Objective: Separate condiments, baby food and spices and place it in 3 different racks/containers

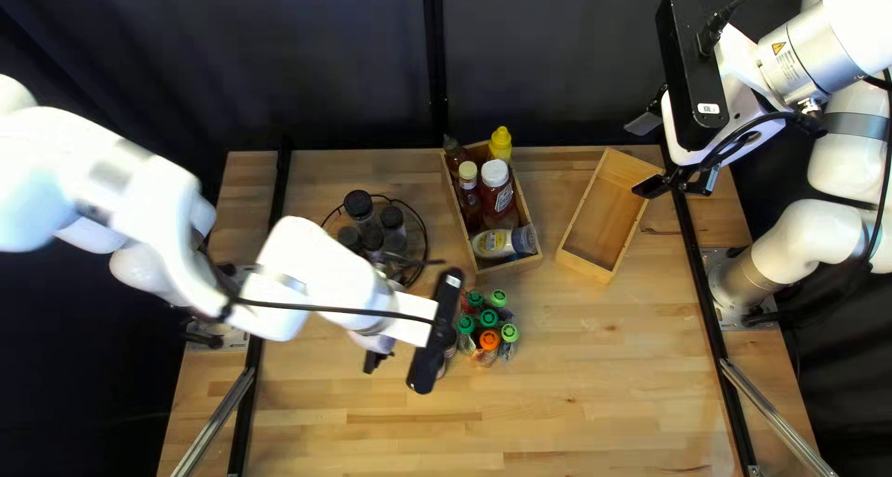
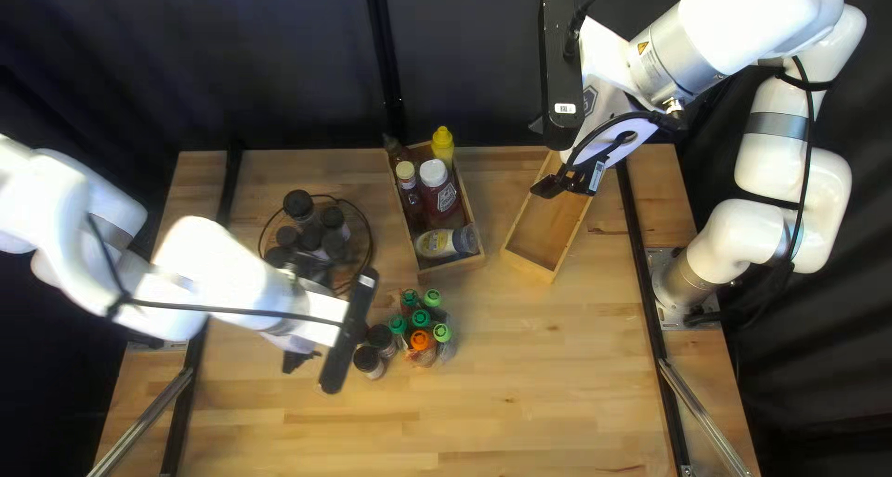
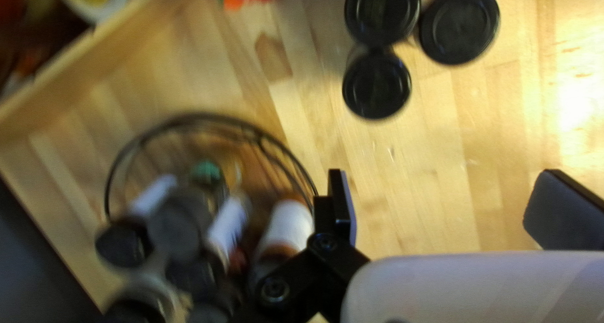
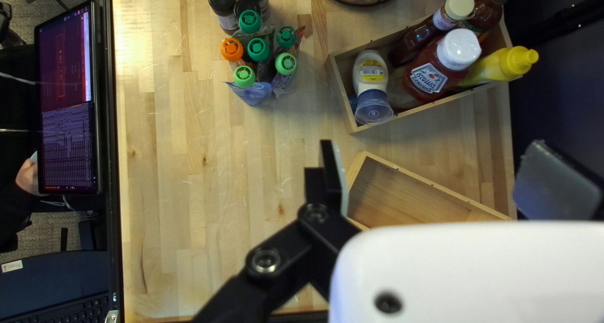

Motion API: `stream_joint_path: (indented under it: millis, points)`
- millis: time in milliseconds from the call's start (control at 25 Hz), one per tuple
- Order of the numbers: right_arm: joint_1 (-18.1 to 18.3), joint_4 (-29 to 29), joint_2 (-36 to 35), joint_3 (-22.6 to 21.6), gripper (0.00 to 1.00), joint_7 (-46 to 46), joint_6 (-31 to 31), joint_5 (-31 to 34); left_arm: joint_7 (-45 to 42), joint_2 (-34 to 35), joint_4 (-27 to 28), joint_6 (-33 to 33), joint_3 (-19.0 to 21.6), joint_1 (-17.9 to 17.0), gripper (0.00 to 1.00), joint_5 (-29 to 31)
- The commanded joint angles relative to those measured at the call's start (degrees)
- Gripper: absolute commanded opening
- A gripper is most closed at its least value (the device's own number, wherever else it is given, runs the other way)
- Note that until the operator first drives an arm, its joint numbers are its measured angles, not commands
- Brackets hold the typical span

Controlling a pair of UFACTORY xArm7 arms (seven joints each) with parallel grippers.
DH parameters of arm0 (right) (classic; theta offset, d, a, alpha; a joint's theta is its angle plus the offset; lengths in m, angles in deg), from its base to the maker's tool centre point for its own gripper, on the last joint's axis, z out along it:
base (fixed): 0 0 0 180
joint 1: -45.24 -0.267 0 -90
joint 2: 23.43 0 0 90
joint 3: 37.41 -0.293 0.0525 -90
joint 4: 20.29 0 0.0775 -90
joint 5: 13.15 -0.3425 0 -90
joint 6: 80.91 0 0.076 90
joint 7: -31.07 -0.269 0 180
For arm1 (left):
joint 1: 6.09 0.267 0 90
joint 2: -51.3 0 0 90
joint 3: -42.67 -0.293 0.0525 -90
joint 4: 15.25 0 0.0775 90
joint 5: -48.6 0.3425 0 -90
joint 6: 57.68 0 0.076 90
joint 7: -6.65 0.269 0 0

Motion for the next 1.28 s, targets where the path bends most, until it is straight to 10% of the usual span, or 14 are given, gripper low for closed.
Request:
stream_joint_path:
  millis: [40, 640, 760, 800, 880, 1280]
  points:
    - [0.0, 0.0, 0.0, 0.0, 1.0, 0.0, 0.0, 0.0, 4.68, -3.26, -0.84, 4.7, -1.56, 0.81, 1.0, -1.51]
    - [0.0, 0.0, 0.0, 0.0, 1.0, 0.0, 0.0, 0.0, 9.11, -7.31, -2.59, 10.12, -2.08, 0.78, 0.98, -5.67]
    - [0.0, 0.0, 0.0, 0.0, 1.0, 0.0, 0.0, 0.0, 9.07, -7.1, -2.77, 10.19, -2.13, 0.83, 0.6, -5.63]
    - [0.0, 0.0, 0.0, 0.0, 1.0, 0.0, 0.0, 0.0, 9.06, -7.06, -2.74, 10.12, -2.13, 0.83, 0.29, -5.63]
    - [0.0, 0.0, 0.0, 0.0, 1.0, 0.0, 0.0, 0.0, 8.96, -7.0, -2.71, 10.09, -2.12, 0.83, 0.11, -5.56]
    - [0.0, 0.0, 0.0, 0.0, 1.0, 0.0, 0.0, 0.0, 5.6, 1.38, -3.58, 1.68, -1.51, 1.46, 0.0, -2.25]
